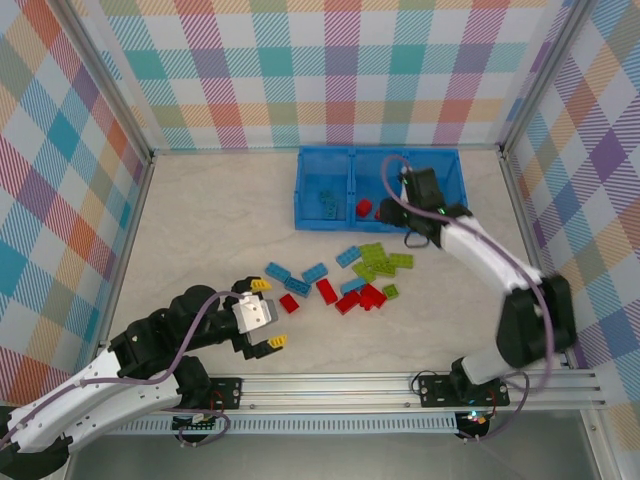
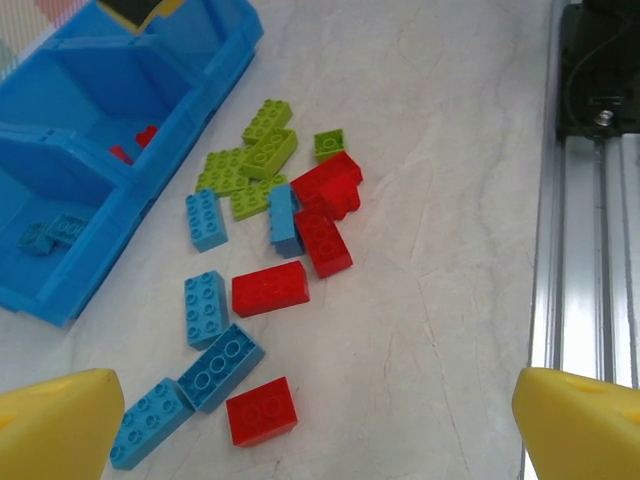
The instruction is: Sort the legos into containers by color
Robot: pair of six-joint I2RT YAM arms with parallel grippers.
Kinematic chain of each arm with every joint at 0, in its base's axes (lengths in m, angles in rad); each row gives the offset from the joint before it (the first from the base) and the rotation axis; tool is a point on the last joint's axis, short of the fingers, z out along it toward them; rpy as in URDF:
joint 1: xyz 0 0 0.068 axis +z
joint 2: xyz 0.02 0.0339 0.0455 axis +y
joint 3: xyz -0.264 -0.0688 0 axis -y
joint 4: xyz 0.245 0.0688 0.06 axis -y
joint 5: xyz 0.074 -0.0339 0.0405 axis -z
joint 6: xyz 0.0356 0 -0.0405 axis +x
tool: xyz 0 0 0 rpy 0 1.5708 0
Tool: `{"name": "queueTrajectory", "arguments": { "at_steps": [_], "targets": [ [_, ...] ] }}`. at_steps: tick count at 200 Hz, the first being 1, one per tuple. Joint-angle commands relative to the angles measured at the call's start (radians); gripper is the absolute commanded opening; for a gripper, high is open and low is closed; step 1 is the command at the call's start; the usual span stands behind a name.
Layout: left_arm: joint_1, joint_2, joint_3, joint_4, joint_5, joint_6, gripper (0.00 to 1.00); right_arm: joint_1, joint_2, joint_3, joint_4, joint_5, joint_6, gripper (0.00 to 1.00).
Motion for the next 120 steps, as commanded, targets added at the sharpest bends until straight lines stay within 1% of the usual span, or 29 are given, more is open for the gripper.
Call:
{"name": "queueTrajectory", "arguments": {
  "at_steps": [1,17,35,63,69,75,80,95,120],
  "targets": [
    [0.009,-0.013,-0.007,-0.032,0.083,0.064,1.0,-0.001,-0.148,-0.184,0.005,0.058,0.166,0.52],
    [0.01,-0.006,-0.012,-0.025,0.102,0.078,1.0,-0.002,-0.217,-0.257,-0.053,0.076,0.167,0.6],
    [0.012,0.019,-0.006,-0.024,0.111,0.088,1.0,-0.003,-0.226,-0.292,-0.083,0.052,0.134,0.7],
    [0.02,0.059,0.008,-0.036,0.113,0.084,1.0,-0.003,-0.133,-0.261,-0.093,-0.051,0.071,0.88],
    [0.021,0.061,0.01,-0.041,0.113,0.083,1.0,-0.004,-0.109,-0.254,-0.084,-0.061,0.063,0.91],
    [0.021,0.061,0.01,-0.043,0.112,0.083,1.0,-0.003,-0.086,-0.248,-0.074,-0.058,0.06,0.97],
    [0.021,0.06,0.01,-0.045,0.111,0.082,1.0,-0.002,-0.07,-0.242,-0.061,-0.051,0.056,0.99],
    [0.022,0.045,0.004,-0.044,0.122,0.086,1.0,-0.003,-0.022,-0.229,-0.023,-0.011,0.03,1.0],
    [0.022,0.009,-0.011,-0.034,0.159,0.098,1.0,-0.005,0.082,-0.173,-0.014,0.042,-0.008,1.0]
  ]
}}
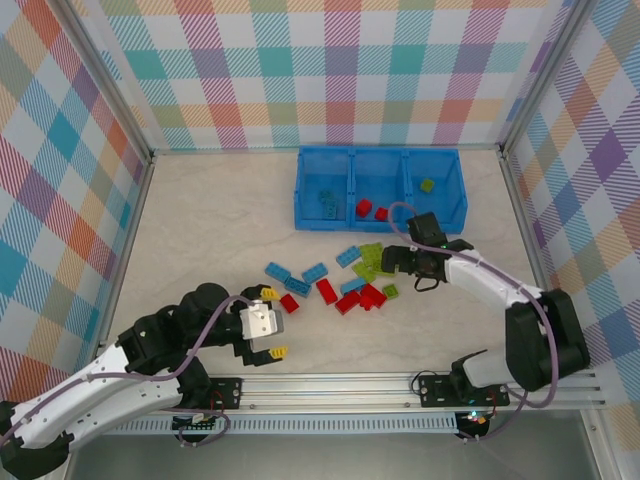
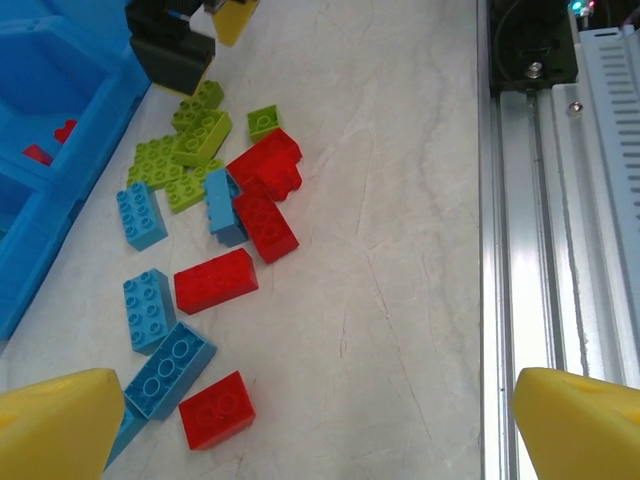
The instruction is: Sort the legos into containers by color
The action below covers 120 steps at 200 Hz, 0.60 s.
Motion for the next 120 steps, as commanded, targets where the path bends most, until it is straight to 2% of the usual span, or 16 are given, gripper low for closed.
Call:
{"name": "queueTrajectory", "arguments": {
  "at_steps": [1,26,81,120],
  "targets": [
    [0.01,-0.037,-0.011,0.005,0.056,0.023,1.0,-0.004,0.07,0.073,0.044,0.044,-0.057,1.0],
    [0.01,-0.056,-0.019,0.01,0.07,0.038,1.0,-0.011,0.156,0.112,0.066,0.019,-0.069,0.99],
    [0.012,-0.032,-0.016,0.001,0.056,0.041,1.0,-0.02,0.237,0.11,0.081,0.027,-0.042,0.79],
    [0.013,-0.027,-0.015,-0.001,0.05,0.04,1.0,-0.027,0.282,0.113,0.067,0.023,-0.03,0.76]
  ]
}}
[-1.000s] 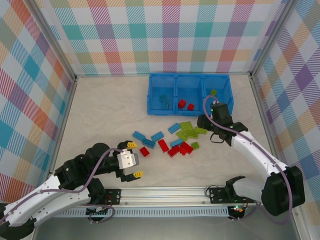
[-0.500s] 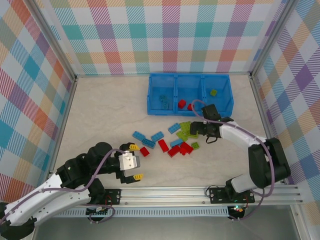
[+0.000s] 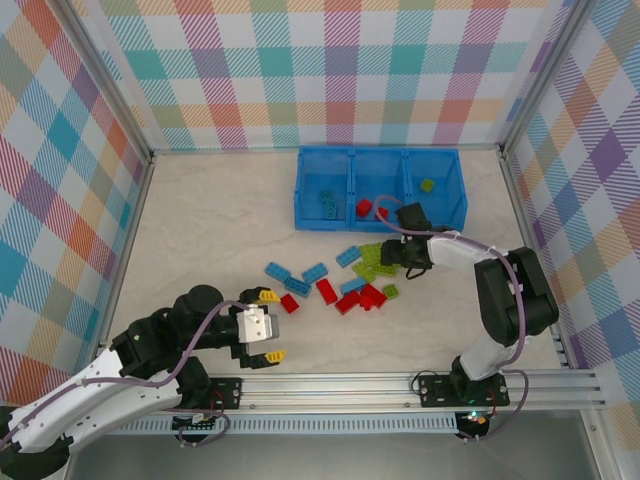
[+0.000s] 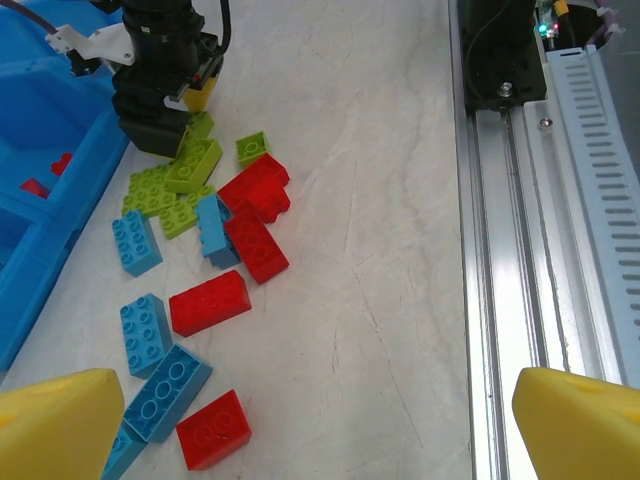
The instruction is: Sort the legos into containers by color
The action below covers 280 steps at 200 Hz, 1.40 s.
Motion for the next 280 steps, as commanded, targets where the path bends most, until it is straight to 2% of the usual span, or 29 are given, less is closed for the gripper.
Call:
{"name": "queueTrajectory", "arguments": {
  "at_steps": [1,51,105,122,140,177,197,212,224,235,245,269,280],
  "targets": [
    [0.012,0.002,-0.015,0.001,0.01,0.013,1.0,-0.008,0.032,0.005,-0.003,0.005,0.011,0.76],
    [0.012,0.0,-0.013,0.0,0.007,0.013,1.0,-0.009,0.008,-0.002,-0.018,0.047,0.038,0.6],
    [0.012,-0.018,-0.013,0.009,-0.002,0.007,1.0,-0.023,-0.339,-0.031,-0.022,0.12,0.041,0.51],
    [0.012,-0.022,-0.015,0.014,-0.008,0.005,1.0,-0.066,-0.383,0.018,-0.015,0.162,0.011,0.48],
    [0.012,-0.022,-0.015,0.017,-0.008,0.0,1.0,-0.141,-0.331,0.105,0.016,0.152,-0.03,0.47],
    [0.012,-0.04,-0.019,0.045,-0.026,-0.039,1.0,-0.267,-0.077,0.36,0.002,0.02,-0.026,0.48],
    [0.012,-0.061,-0.025,0.057,-0.046,-0.055,1.0,-0.285,0.061,0.482,-0.034,-0.057,0.009,0.5],
    [0.013,-0.072,-0.027,0.055,-0.06,-0.063,1.0,-0.283,0.121,0.522,-0.037,-0.07,0.041,0.53],
    [0.012,-0.076,-0.027,0.055,-0.067,-0.067,1.0,-0.284,0.148,0.544,-0.039,-0.071,0.061,0.56],
    [0.013,-0.078,-0.028,0.059,-0.069,-0.071,1.0,-0.285,0.158,0.559,-0.049,-0.061,0.079,0.64],
    [0.012,-0.077,-0.03,0.061,-0.065,-0.07,1.0,-0.284,0.158,0.567,-0.058,-0.052,0.084,0.67],
    [0.013,-0.065,-0.026,0.057,-0.049,-0.072,1.0,-0.284,0.123,0.56,-0.06,-0.029,0.08,0.79],
    [0.012,-0.062,-0.021,0.054,-0.036,-0.072,1.0,-0.284,0.097,0.546,-0.056,-0.025,0.072,0.8]
  ]
}}
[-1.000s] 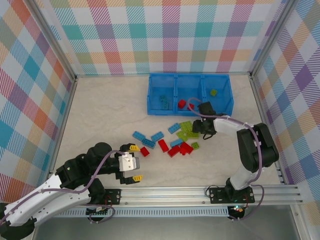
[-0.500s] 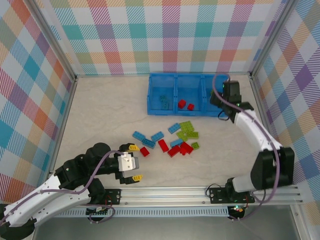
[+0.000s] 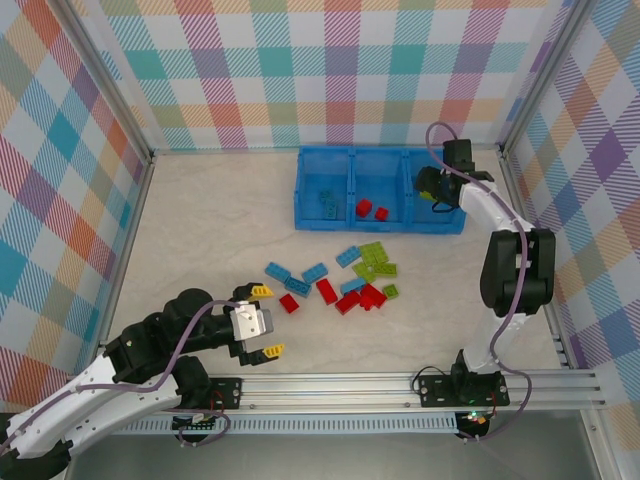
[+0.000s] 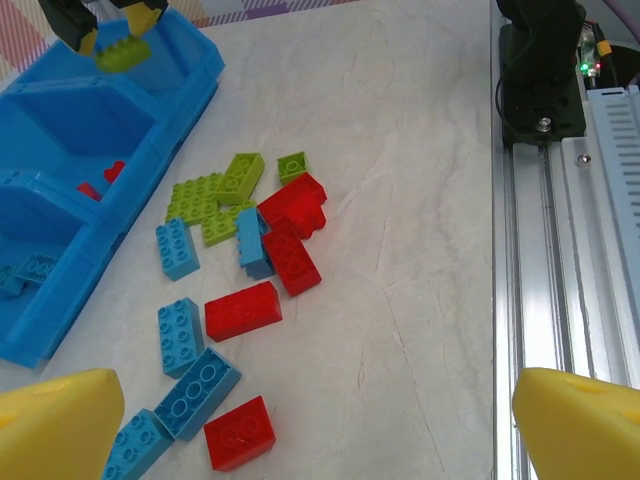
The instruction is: Sort the legos into containers by color
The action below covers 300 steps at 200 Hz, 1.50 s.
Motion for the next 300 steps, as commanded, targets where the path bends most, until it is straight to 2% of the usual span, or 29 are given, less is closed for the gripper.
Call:
{"name": "queueTrajectory", "arguments": {
  "at_steps": [1,31,63,86,97,127,159,190,210,245,282,300],
  "targets": [
    [0.011,0.005,-0.006,0.02,0.02,-0.015,1.0,0.003,-0.075,0.018,-0.002,0.008,0.008,0.8],
    [0.012,-0.002,-0.008,0.02,0.025,-0.013,1.0,0.003,-0.171,-0.032,-0.006,-0.021,-0.007,0.87],
    [0.013,-0.004,-0.011,0.034,-0.026,-0.041,1.0,0.047,-0.388,-0.22,0.039,-0.225,-0.002,0.89],
    [0.035,0.033,0.02,0.078,-0.127,-0.231,1.0,0.172,-0.584,-0.413,0.085,-0.337,0.016,0.89],
    [0.052,0.068,0.064,0.087,-0.137,-0.318,1.0,0.265,-0.655,-0.474,0.066,-0.335,0.016,0.9],
    [0.052,0.246,0.207,0.116,-0.277,-0.64,0.97,0.484,-0.782,-0.582,-0.041,-0.3,0.033,0.91],
    [0.054,0.487,0.251,0.197,-0.373,-0.773,0.94,0.598,-0.892,-0.65,-0.185,-0.304,0.088,0.92],
    [0.072,0.82,0.399,0.205,-0.313,-0.802,0.89,0.654,-0.933,-0.638,-0.338,-0.3,0.108,0.94],
    [0.087,1.037,0.522,0.206,-0.249,-0.785,0.87,0.67,-0.951,-0.632,-0.36,-0.304,0.108,0.96],
    [0.106,1.365,0.741,0.181,-0.201,-0.702,0.83,0.673,-0.988,-0.646,-0.366,-0.277,0.111,0.97],
    [0.117,1.552,0.882,0.172,-0.26,-0.659,0.81,0.673,-1.049,-0.671,-0.383,-0.263,0.121,0.98],
    [0.129,1.612,0.918,0.17,-0.294,-0.648,0.77,0.673,-1.082,-0.689,-0.388,-0.263,0.134,0.98]
  ]
}}
